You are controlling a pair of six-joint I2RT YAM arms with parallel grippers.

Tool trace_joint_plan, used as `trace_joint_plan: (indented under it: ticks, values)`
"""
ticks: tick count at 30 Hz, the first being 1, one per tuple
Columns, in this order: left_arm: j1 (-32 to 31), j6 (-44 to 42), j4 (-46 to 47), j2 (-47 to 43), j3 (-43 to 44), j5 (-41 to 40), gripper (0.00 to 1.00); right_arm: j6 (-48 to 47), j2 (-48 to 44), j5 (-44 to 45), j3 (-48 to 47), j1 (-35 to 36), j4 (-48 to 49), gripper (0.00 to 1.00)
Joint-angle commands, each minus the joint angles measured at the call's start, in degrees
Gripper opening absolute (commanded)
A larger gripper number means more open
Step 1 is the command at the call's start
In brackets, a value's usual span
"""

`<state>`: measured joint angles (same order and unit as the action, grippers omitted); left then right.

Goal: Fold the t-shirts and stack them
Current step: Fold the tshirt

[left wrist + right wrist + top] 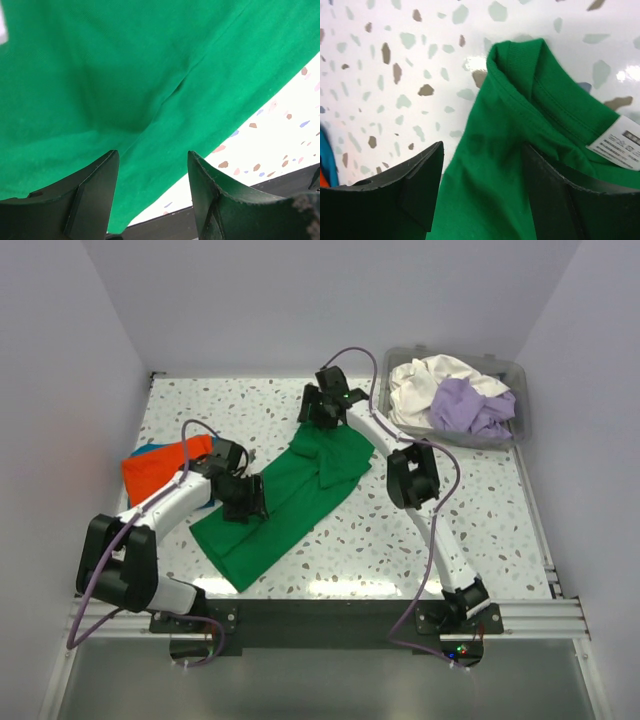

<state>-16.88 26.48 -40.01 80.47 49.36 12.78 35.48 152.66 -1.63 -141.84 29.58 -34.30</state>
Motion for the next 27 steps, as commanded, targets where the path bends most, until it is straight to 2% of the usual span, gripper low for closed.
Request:
trace_joint_plan:
  ticks: [1, 8, 12, 14, 20, 27]
  values:
    - [0.1, 0.9, 4.0, 1.7, -0.9, 2.2, 0.62, 1.4, -1.7, -3.8, 0.1, 0.3, 8.5, 0.67]
    - [-0.9, 1.6, 8.6, 5.5, -6.6, 7.2, 0.62, -1.9, -12.7, -4.3, 5.8, 0.3, 10.9, 0.73]
    - [-3.5, 1.6, 9.2, 7.7, -5.5, 10.0, 0.62, -3.1, -19.0, -2.8, 12.1, 0.4, 6.7, 0.74]
    - [-5.5, 1.9, 10.1, 9.0, -5.1, 13.8, 0.62, -3.1, -21.2, -2.7, 16.6, 0.4, 5.3, 0.74]
    - [-10.4, 1.2, 11.3, 12.2, -1.0, 22.2, 0.63, -2.6, -24.0, -1.8, 27.3, 0.3, 3.9, 0.73]
    - [-12.8, 1.7, 13.7, 15.6, 2.9, 28.6, 0.63, -3.9, -20.9, 1.9, 29.0, 0.3, 0.6, 0.73]
